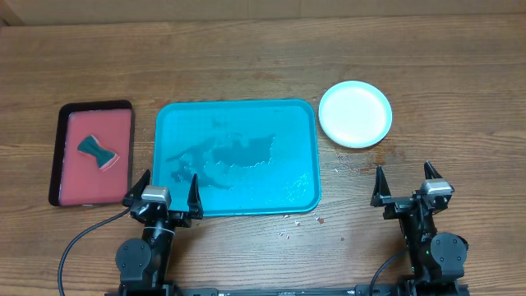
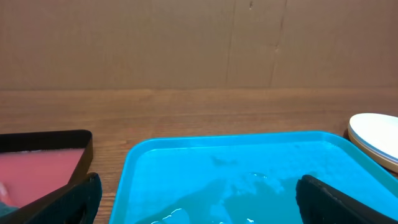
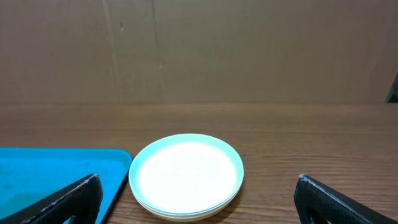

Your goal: Clean dirty plates on tray and stack at the side

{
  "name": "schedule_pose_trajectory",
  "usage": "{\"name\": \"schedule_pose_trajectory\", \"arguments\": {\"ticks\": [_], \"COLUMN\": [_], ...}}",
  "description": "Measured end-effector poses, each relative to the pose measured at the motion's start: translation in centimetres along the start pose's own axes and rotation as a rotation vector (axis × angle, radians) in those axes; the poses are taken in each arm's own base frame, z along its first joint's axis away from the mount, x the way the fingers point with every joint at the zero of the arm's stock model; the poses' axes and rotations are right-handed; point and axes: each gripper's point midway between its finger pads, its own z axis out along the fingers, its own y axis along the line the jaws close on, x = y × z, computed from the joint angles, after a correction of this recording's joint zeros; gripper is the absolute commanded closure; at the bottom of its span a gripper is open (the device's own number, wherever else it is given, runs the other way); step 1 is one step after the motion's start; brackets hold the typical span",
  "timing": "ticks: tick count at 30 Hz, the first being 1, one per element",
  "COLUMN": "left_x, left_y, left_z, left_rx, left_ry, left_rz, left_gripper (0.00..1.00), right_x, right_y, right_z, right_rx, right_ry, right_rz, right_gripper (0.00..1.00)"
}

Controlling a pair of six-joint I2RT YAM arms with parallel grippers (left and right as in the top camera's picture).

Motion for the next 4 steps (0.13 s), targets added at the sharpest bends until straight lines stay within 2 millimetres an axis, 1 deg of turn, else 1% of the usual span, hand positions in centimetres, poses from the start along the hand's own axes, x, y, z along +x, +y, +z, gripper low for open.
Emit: {"name": "schedule_pose_trajectory", "arguments": {"ticks": [4], "left_x": [0.0], "left_y": [0.0], "left_z": [0.0], "left_rx": [0.0], "left_ry": [0.0], "left_rz": [0.0], "left_gripper": [0.0], "right_x": [0.01], "right_y": [0.0], "right_z": [0.0], "right_rx": [0.0], "right_ry": [0.0], "right_rz": [0.0], "right_gripper": [0.0]}}
